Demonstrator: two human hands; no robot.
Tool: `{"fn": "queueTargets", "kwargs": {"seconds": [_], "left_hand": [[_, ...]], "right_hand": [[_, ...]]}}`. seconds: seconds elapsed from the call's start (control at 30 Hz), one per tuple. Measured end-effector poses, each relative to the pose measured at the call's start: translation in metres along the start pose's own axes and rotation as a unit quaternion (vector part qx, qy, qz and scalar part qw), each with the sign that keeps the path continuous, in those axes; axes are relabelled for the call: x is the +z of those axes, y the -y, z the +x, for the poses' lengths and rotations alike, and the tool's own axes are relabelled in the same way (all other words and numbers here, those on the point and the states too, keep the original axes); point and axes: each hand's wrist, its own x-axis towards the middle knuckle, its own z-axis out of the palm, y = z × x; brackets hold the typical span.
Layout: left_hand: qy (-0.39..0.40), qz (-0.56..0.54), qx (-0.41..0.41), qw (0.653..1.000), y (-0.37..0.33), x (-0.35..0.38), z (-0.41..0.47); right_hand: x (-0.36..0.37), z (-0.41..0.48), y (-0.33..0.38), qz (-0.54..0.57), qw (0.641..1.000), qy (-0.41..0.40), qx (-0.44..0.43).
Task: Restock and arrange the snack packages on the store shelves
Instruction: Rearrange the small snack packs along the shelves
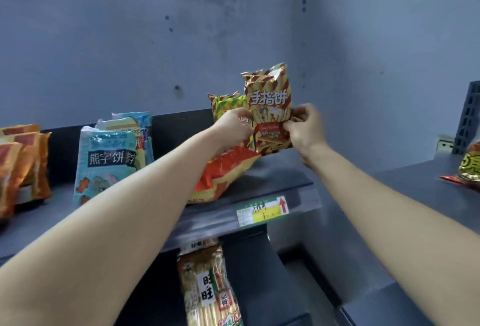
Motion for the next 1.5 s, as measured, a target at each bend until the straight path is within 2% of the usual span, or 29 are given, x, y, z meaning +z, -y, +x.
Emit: {"fn": "queueTargets", "kwargs": {"seconds": [0.1,0.2,0.43,0.53,0.8,1.03,1.27,1.5], "left_hand": [[0.035,0.13,-0.012,0.991,0.005,0.006,0.005],[0.046,0.183,-0.024,0.982,0.007,-0.001,0.005],[0.018,0.142,-0.077,0.987,0.018,-0.021,0.008],[-0.003,0.169,-0.084,0.982,0.023,-0.02,0.01],[-0.014,0.169,-0.08,0.982,0.027,-0.017,0.011],[-0.045,0.159,-0.069,0.984,0.024,-0.022,0.003],[-0.032,0.174,-0.046,0.983,0.012,-0.026,-0.017],[-0.078,0.163,-0.021,0.983,0.016,-0.05,-0.051]], "right_hand": [[0.007,0.003,-0.021,0.004,0.999,0.011,0.043],[0.014,0.003,-0.03,0.023,0.997,0.039,0.07],[0.035,0.0,-0.027,0.032,0.99,0.106,0.087],[0.041,0.0,-0.03,0.021,0.987,0.124,0.096],[0.047,0.0,-0.03,-0.025,0.989,0.102,0.106],[0.042,-0.011,-0.025,-0.035,0.986,0.118,0.109],[0.038,-0.027,-0.01,-0.079,0.982,0.13,0.11],[0.031,-0.053,0.022,-0.106,0.991,0.07,0.039]]}}
